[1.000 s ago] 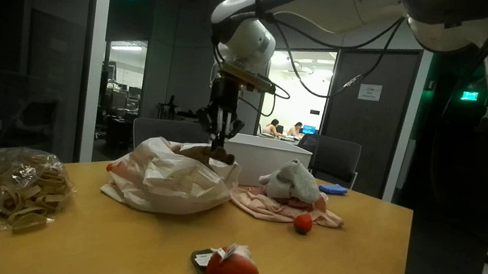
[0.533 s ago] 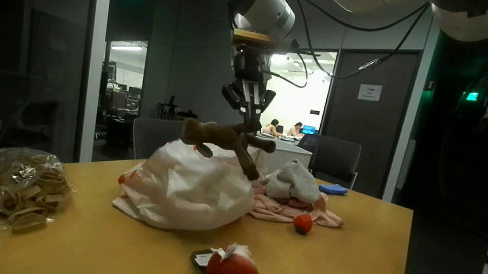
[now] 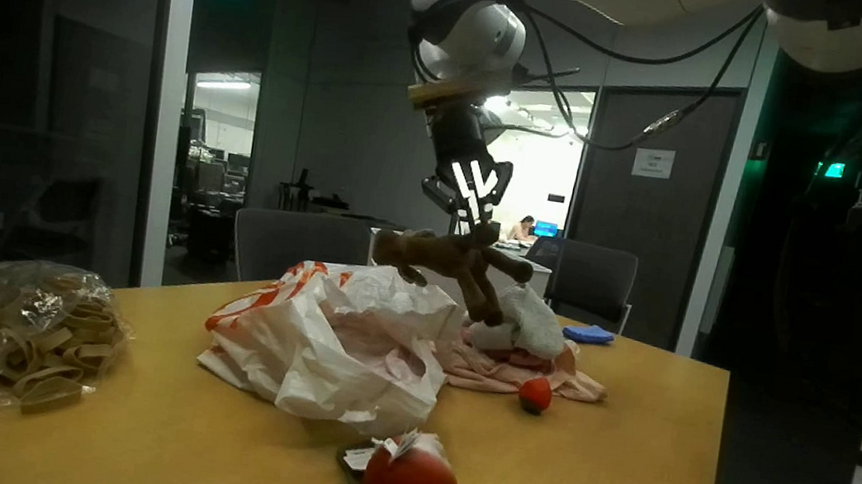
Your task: Remove the white towel and moose toy out of the plastic bag
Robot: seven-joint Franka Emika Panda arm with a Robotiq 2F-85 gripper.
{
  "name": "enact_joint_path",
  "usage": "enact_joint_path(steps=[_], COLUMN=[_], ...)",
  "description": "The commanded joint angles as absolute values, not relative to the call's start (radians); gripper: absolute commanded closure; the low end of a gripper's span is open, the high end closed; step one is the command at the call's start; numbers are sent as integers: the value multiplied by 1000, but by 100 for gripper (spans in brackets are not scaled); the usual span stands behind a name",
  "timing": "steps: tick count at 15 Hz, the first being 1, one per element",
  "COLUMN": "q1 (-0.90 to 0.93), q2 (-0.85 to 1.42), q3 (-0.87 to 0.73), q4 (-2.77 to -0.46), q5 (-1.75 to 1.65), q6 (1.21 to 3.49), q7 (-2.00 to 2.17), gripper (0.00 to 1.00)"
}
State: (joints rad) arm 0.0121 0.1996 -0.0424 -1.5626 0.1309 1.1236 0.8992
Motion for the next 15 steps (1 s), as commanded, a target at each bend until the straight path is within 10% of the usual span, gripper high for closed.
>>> enact_joint_path(steps=[1, 15], q1=[6, -80], q2=[169, 34], q3=[-42, -145], q4=[-1569, -2151], q5=[264, 392], q6=[940, 1223], q7=[928, 859], gripper=[97, 97])
